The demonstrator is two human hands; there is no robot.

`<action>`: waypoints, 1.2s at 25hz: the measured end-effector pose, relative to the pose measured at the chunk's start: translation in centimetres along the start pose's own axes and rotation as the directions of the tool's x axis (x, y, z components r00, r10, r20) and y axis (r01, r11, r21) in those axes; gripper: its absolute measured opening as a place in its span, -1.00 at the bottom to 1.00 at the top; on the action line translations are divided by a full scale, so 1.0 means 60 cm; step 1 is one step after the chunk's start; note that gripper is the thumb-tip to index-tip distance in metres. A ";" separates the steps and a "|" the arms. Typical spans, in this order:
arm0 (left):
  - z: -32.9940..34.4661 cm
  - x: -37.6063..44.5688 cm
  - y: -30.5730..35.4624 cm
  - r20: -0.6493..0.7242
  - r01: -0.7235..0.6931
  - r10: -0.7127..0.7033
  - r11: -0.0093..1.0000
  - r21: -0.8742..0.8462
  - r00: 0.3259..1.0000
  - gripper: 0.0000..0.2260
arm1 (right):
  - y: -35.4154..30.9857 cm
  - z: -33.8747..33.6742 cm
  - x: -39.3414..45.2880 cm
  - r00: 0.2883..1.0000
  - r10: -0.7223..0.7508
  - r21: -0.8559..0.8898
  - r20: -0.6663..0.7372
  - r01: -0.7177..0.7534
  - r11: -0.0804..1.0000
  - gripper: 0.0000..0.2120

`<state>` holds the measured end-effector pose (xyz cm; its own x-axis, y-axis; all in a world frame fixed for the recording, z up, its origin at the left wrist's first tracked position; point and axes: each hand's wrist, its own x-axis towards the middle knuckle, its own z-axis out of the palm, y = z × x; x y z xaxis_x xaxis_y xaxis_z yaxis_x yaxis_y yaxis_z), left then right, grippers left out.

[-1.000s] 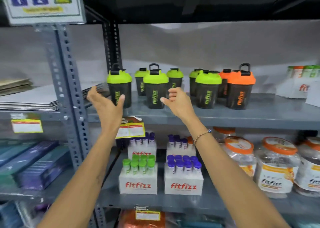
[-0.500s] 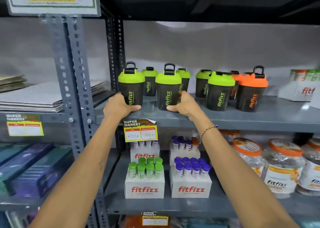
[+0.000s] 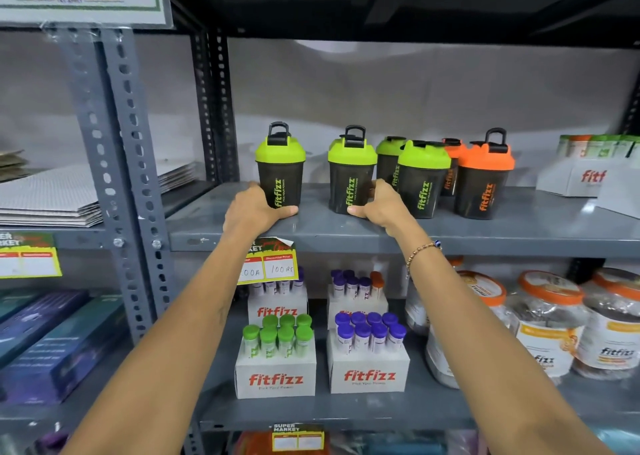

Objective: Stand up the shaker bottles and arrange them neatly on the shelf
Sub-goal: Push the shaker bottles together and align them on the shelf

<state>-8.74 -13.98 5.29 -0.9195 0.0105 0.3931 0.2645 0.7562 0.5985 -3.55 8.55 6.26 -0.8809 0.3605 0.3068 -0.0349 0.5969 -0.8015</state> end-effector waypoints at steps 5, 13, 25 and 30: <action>0.001 -0.003 -0.003 0.028 -0.068 0.067 0.997 0.029 0.997 -0.38 | 0.006 0.003 -0.006 1.000 0.000 -0.033 0.013 0.001 0.999 -0.43; -0.004 0.001 -0.005 0.070 -0.076 0.069 0.992 0.104 0.995 -0.42 | 0.000 -0.003 -0.017 1.000 -0.025 -0.002 -0.004 0.025 1.000 -0.58; 0.003 0.008 -0.008 0.093 -0.068 0.055 0.987 0.145 0.994 -0.38 | 0.006 0.000 -0.012 1.000 -0.028 -0.002 -0.002 0.028 1.000 -0.56; 0.003 0.010 -0.010 0.106 -0.077 0.063 0.988 0.134 0.992 -0.37 | 0.007 0.002 -0.010 1.000 -0.012 0.010 0.005 0.012 1.000 -0.55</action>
<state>-9.48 -14.32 5.02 -0.9267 0.1270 0.3538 0.2929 0.8340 0.4677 -3.11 8.49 5.66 -0.8828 0.3497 0.3137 -0.0502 0.5937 -0.8031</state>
